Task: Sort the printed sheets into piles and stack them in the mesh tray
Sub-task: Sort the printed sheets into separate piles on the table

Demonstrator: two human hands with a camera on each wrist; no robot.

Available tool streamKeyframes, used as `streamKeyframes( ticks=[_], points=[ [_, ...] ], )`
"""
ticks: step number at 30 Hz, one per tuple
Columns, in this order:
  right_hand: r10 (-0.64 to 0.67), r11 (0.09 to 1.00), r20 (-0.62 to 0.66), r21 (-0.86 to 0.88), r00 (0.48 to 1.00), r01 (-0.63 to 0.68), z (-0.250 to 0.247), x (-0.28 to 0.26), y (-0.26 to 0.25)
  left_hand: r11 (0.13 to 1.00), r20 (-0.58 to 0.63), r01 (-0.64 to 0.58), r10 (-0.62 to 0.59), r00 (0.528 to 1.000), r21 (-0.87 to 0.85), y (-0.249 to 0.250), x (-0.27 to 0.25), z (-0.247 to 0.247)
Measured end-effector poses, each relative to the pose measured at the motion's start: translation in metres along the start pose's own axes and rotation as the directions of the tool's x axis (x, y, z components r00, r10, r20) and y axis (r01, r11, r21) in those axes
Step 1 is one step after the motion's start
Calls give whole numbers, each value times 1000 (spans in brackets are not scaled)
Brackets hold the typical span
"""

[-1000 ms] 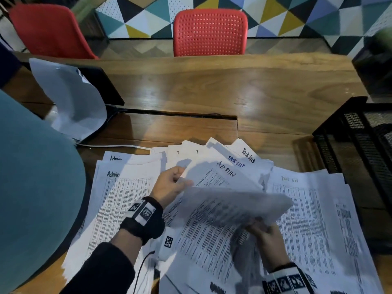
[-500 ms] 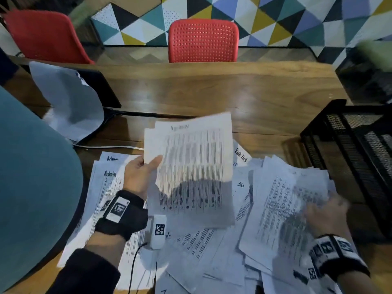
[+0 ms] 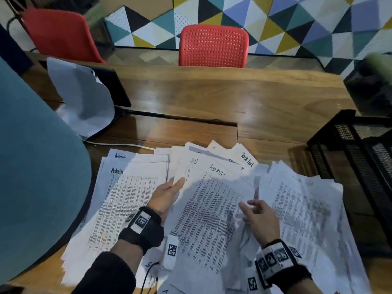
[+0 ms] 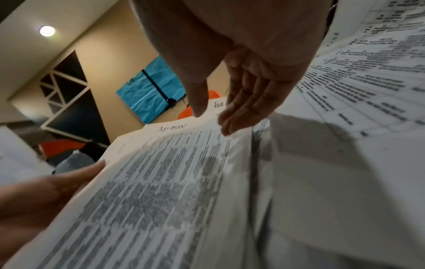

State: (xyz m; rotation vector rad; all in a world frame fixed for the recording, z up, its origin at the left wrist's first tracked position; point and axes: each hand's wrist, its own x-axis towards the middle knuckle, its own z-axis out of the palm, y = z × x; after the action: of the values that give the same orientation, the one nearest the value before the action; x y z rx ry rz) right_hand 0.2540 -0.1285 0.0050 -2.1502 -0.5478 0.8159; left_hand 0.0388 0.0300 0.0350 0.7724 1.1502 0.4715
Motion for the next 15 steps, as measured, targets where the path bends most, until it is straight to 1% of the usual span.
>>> streamKeyframes(
  ticks=[1,2,3,4,5,6,7,8,9,10,11,12,13,14,15],
  points=[
    [18,997,13,-76,1000,-17,1,-2,0,999,19,10,-11,1000,39,0,1,-2],
    [39,990,27,-135,999,-35,1,-3,-1,994,48,-9,4,999,106,-1,0,-4],
    [53,985,38,-169,998,-46,2,-3,0,978,82,-34,18,996,206,-3,0,-6],
    [67,981,47,-185,997,-57,3,-3,0,950,116,-43,7,993,310,-8,1,-10],
    [82,980,50,-188,995,-71,4,-3,1,925,148,-45,-12,989,376,-15,4,-12],
    [87,979,39,-187,995,-78,5,-2,4,899,174,-53,-26,984,434,-18,1,-10],
    [80,985,10,-157,997,-77,6,-3,4,867,214,-90,-19,977,489,-17,-6,-7],
    [65,995,-24,-72,998,-66,7,-3,5,843,267,-148,5,964,518,-13,-13,-3],
    [27,998,-51,64,998,-24,6,-4,5,833,330,-191,11,944,519,-8,-19,-3],
    [-24,976,-41,214,999,32,3,-6,5,845,406,-207,-13,914,494,-4,-22,-4],
    [-79,941,-2,329,997,75,-1,-11,2,871,468,-196,-42,883,450,1,-24,-9],
    [-128,911,75,404,989,87,-6,-17,0,891,499,-166,-76,863,422,6,-26,-14],
    [-140,884,160,464,977,51,-10,-22,3,894,470,-122,-108,876,432,10,-28,-18],
    [-145,858,230,514,962,6,-14,-27,6,883,408,-88,-124,904,462,13,-28,-21],
    [-118,829,284,556,952,-63,-17,-30,11,885,370,-72,-117,922,460,15,-26,-22]
  ],
)
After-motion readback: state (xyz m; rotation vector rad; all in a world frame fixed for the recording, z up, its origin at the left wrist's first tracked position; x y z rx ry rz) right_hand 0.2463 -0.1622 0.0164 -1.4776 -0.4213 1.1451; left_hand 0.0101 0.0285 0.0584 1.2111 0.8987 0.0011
